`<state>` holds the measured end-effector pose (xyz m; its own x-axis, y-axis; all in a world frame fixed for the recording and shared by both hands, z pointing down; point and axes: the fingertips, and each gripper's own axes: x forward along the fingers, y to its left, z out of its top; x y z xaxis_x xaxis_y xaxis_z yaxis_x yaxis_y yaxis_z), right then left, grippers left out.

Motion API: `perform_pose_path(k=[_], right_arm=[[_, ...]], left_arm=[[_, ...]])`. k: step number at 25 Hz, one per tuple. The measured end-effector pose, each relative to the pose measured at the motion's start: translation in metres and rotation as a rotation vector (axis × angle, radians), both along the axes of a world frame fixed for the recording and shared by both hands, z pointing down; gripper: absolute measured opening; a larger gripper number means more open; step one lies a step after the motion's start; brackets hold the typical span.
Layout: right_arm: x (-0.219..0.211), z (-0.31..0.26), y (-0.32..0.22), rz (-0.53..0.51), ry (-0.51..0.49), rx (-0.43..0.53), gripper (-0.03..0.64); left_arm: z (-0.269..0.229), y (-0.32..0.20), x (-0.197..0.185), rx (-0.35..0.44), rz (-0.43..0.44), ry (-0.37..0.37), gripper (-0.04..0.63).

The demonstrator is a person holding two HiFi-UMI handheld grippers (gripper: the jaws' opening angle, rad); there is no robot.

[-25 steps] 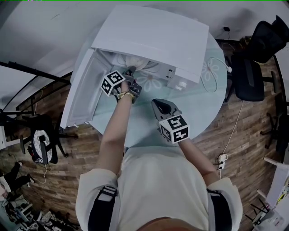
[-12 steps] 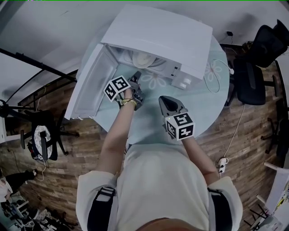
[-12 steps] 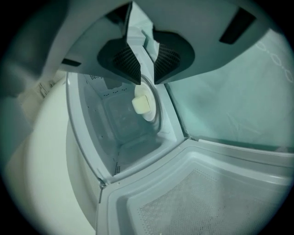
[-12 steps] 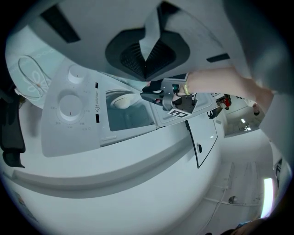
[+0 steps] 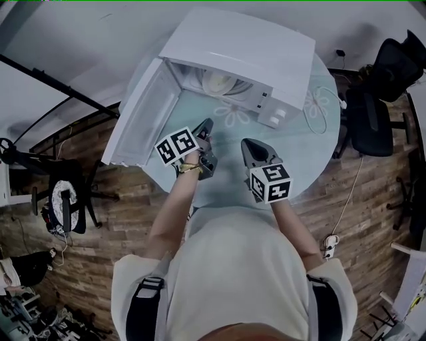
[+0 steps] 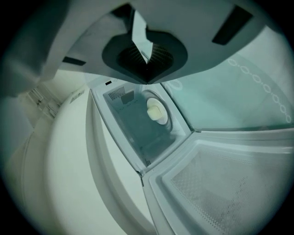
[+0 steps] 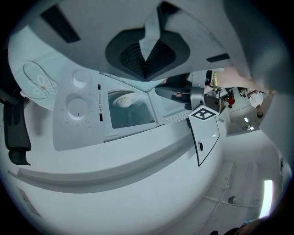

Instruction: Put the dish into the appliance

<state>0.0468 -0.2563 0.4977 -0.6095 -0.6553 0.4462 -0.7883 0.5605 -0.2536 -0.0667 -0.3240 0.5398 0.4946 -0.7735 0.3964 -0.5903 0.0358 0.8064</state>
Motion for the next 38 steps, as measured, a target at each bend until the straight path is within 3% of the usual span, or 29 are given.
perform_pose_path(k=[7,11,16,38], right_arm=[[0.003,0.001,0.010,0.035,-0.004,-0.003,0.005],[0.005,0.000,0.013,0.048,-0.006,0.000,0.005],[0.005,-0.002,0.021,0.048,-0.017,0.001,0.005],[-0.003,-0.004,0.042,0.012,-0.034,0.004,0.005]], left_arm=[[-0.020,0.046,0.007,0.070,0.122,-0.183,0.009],[-0.025,0.066,0.014,0.083,0.167,-0.186,0.009],[-0.030,0.087,0.019,0.094,0.220,-0.252,0.009],[-0.027,0.109,0.021,0.068,0.272,-0.273,0.009]])
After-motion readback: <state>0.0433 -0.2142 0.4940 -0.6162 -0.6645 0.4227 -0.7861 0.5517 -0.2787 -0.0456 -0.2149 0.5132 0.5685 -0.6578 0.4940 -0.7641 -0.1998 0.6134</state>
